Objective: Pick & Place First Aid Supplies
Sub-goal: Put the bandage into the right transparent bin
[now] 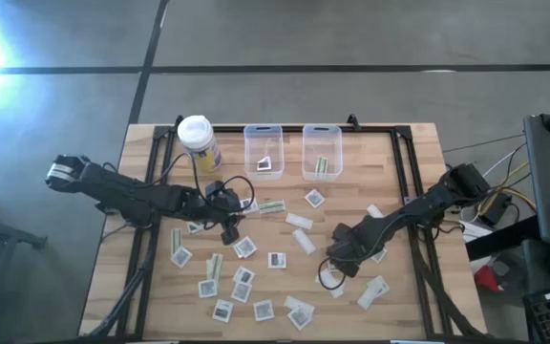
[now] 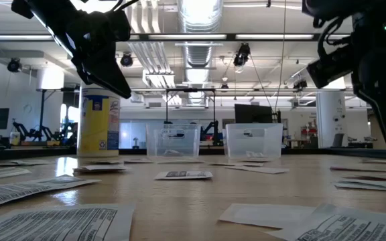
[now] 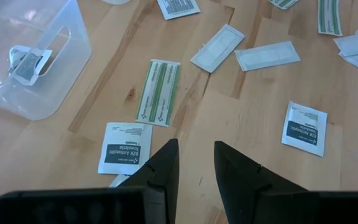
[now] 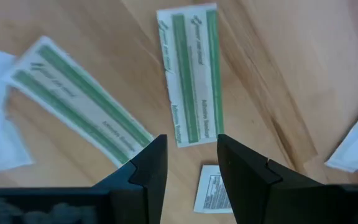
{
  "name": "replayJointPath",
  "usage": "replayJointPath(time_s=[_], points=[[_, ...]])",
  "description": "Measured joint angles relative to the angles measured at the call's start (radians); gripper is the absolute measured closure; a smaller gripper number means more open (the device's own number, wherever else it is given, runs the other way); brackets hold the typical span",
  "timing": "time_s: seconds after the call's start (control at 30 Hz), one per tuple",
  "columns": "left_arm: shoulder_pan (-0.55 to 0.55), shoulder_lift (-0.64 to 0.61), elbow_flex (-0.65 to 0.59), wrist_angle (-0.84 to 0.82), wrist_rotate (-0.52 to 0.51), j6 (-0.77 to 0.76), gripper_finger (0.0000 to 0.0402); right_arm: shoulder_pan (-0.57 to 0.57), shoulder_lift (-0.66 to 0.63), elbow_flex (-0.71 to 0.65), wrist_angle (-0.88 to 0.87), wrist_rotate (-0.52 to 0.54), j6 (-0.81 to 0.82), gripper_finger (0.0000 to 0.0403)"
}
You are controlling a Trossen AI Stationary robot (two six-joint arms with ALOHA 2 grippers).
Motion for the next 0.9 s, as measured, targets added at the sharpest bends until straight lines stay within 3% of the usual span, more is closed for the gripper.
replayJointPath(time_s=[0.9], points=[[0.003,0.0,0.0,0.006,-0.006,0.022,0.0307,0.011,0.038,-0.138,0.163,0.001,0.019,0.0297]])
